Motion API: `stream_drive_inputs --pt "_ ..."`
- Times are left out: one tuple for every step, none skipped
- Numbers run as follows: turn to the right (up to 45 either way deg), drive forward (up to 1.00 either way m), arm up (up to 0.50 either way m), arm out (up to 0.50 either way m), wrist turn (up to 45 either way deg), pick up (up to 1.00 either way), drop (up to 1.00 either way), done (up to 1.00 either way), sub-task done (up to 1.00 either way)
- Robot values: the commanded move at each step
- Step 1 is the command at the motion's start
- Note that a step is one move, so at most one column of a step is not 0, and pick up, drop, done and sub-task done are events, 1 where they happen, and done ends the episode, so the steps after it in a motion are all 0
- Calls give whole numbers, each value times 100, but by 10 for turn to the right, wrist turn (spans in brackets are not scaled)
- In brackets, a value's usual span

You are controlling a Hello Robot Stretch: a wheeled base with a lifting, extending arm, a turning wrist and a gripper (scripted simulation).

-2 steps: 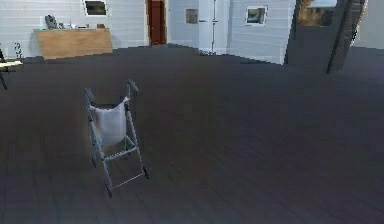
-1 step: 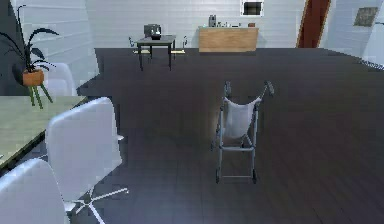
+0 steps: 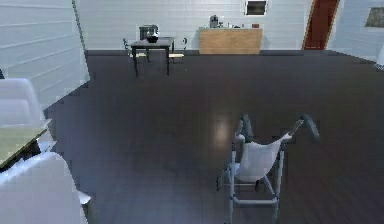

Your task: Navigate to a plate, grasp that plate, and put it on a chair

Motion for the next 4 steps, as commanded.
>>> stream_drive_inputs --pt "450 0 0 0 0 0 0 0 0" --pt "420 0 0 0 0 0 0 0 0" --pt "-450 0 0 0 0 0 0 0 0" --pt "-450 0 0 0 0 0 0 0 0"
